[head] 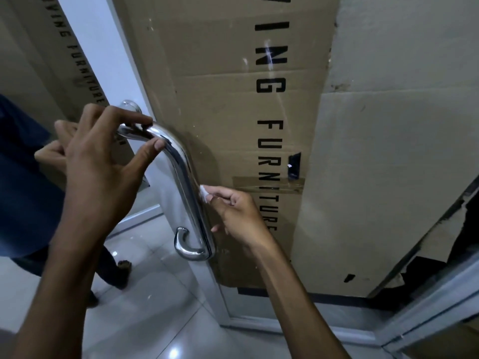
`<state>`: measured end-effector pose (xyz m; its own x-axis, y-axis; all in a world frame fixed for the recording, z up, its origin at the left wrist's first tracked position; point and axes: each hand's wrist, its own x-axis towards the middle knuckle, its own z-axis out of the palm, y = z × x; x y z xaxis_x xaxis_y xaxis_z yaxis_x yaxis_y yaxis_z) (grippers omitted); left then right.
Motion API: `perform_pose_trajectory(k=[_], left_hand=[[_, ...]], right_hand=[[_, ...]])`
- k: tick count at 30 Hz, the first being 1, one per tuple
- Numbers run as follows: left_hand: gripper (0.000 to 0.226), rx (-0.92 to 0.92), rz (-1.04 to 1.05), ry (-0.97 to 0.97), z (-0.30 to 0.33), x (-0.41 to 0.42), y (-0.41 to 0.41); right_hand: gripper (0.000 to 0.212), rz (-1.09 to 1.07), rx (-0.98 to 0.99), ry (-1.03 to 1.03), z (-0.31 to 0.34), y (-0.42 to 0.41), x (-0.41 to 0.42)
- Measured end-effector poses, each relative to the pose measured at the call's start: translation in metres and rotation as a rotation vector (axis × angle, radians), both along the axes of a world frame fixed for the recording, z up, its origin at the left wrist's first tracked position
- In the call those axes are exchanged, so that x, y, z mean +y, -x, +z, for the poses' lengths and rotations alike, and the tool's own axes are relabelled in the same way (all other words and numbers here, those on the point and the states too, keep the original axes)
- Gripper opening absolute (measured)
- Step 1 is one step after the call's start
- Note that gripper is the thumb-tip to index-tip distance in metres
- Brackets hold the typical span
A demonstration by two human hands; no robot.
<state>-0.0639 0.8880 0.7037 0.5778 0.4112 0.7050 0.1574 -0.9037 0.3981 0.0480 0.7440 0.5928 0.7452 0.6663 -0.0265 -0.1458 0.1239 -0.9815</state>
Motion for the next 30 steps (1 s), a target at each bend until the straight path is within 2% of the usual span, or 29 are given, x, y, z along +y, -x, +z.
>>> perform_pose_trajectory(k=[2, 8, 16, 20, 24, 30], left_hand=[[0.024, 0.006, 0.009, 0.009, -0.001, -0.001, -0.001], [0.028, -0.037, -0.004, 0.025, -0.007, 0.001, -0.006], [0.027, -0.04, 0.082, 0.009, -0.013, -0.008, -0.009], [0.032, -0.016, 0.116, -0.02, -0.016, -0.012, -0.009], [0.037, -0.018, 0.125, -0.047, -0.016, -0.012, -0.007], [0.036, -0.024, 0.103, -0.009, -0.019, -0.01, -0.008]], right_hand=[[0.025, 0.005, 0.058, -0.061, -0.001, -0.001, -0.001], [0.023, 0.024, -0.03, 0.093, -0.019, -0.005, -0.001], [0.025, 0.048, 0.035, 0.087, -0.027, -0.001, -0.006], [0.026, 0.034, 0.04, 0.017, -0.027, -0.005, -0.005], [0.024, 0.058, 0.026, 0.091, -0.038, 0.0, -0.006], [0.019, 0.034, 0.074, -0.003, -0.049, 0.005, -0.005]])
